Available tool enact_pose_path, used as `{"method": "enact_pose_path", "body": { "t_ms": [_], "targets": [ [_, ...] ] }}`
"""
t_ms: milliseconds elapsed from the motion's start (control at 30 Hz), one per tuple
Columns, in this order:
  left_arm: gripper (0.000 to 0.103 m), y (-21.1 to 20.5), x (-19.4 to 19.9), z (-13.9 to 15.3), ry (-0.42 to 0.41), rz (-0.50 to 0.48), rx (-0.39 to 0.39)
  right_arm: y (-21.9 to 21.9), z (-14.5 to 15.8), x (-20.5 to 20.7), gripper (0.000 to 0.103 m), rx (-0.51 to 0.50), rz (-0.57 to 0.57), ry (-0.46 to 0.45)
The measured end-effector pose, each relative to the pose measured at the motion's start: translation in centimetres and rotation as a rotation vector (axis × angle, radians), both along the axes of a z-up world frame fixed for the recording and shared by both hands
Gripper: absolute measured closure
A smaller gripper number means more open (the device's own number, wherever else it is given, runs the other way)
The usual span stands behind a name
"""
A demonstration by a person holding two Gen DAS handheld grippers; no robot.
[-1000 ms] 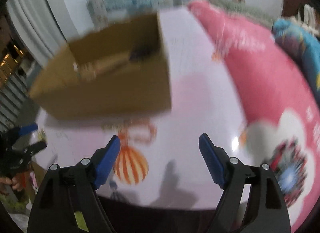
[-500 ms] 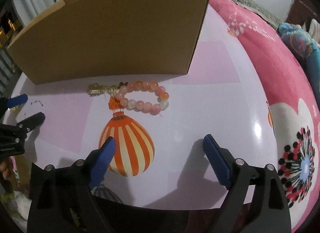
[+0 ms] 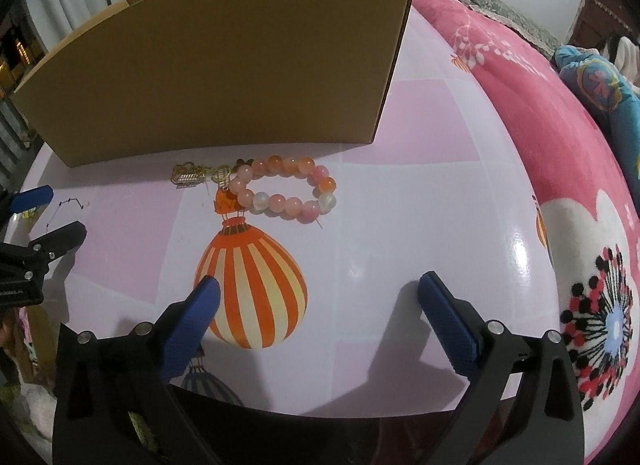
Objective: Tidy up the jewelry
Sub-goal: 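Pull both tools back from the box toward the remaining jewelry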
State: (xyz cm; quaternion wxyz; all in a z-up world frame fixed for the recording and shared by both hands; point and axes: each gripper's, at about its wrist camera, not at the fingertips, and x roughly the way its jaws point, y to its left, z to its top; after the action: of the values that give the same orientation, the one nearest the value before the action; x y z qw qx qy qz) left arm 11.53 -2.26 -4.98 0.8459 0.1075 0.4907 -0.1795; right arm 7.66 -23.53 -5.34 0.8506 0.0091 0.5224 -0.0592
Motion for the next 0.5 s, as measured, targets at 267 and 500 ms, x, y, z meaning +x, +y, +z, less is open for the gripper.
{"method": "enact_pose_path", "body": {
  "t_ms": [267, 500],
  "targets": [
    [0.007, 0.1, -0.3, 0.0, -0.018, 0.000, -0.008, 0.2, 0.6, -0.7, 0.007, -0.005, 0.042, -0.008],
    [0.007, 0.4, -0.7, -0.2, -0.031, -0.002, -0.012, -1.5, 2.9, -1.5, 0.007, 0.104, 0.010, -0.105]
  ]
}}
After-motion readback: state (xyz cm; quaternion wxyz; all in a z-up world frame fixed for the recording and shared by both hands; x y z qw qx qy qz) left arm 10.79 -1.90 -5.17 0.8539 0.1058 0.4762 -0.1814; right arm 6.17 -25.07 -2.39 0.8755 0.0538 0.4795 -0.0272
